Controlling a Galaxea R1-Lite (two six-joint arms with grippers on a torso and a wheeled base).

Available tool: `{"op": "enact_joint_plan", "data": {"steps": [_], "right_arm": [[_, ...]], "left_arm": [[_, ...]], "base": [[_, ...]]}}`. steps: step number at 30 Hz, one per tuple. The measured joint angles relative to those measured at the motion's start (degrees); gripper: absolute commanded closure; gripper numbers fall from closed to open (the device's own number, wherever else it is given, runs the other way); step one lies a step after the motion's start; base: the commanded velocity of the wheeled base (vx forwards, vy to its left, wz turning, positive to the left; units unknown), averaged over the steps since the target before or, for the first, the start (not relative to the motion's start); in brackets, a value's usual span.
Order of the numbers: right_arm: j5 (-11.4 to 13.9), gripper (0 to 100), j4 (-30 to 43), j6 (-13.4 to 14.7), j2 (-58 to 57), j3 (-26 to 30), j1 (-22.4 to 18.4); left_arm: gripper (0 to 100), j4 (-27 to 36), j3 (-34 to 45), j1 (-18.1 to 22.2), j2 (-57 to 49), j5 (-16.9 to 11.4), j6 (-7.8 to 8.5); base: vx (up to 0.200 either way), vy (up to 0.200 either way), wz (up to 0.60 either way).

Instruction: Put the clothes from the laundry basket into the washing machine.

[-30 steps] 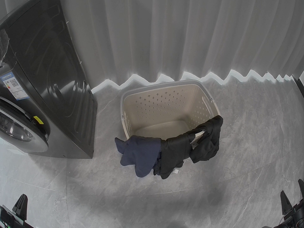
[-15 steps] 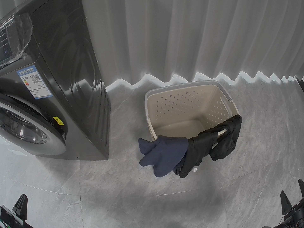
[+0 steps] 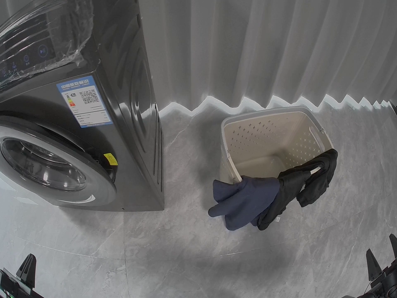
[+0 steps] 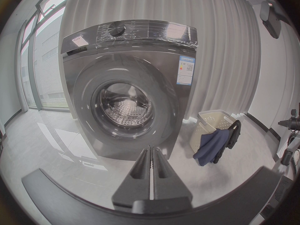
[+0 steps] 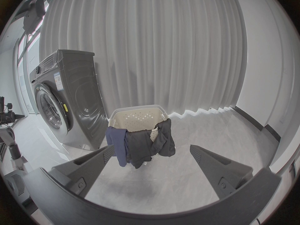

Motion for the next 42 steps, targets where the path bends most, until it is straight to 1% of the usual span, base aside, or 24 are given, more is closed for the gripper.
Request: {"op": "enact_joint_plan", "data": {"steps": [13, 23, 26, 28, 42], "right_arm": [[0.02, 0, 0.02, 0.0, 0.0, 0.0, 0.02], [0.0, 0, 0.17, 0.0, 0.0, 0.0, 0.02], [0.02, 0, 0.17, 0.0, 0.0, 0.0, 0.02], [0.05, 0, 0.11, 0.0, 0.01, 0.0, 0.02], [0.0, 0, 0.02, 0.0, 0.0, 0.0, 0.05]], "left_arm": [[100, -0.02, 0.0, 0.0, 0.0, 0.02, -0.09], [100, 0.0, 0.0, 0.0, 0.0, 0.0, -0.09], [100, 0.0, 0.0, -0.02, 0.0, 0.0, -0.07], [100, 0.0, 0.0, -0.02, 0.0, 0.02, -0.07], [100, -0.02, 0.0, 0.0, 0.0, -0.02, -0.09]], "base": [[0.0, 0.2, 0.0], [0.0, 0.0, 0.0], [0.0, 0.0, 0.6], [0.0, 0.0, 0.0], [0.0, 0.2, 0.0]]}}
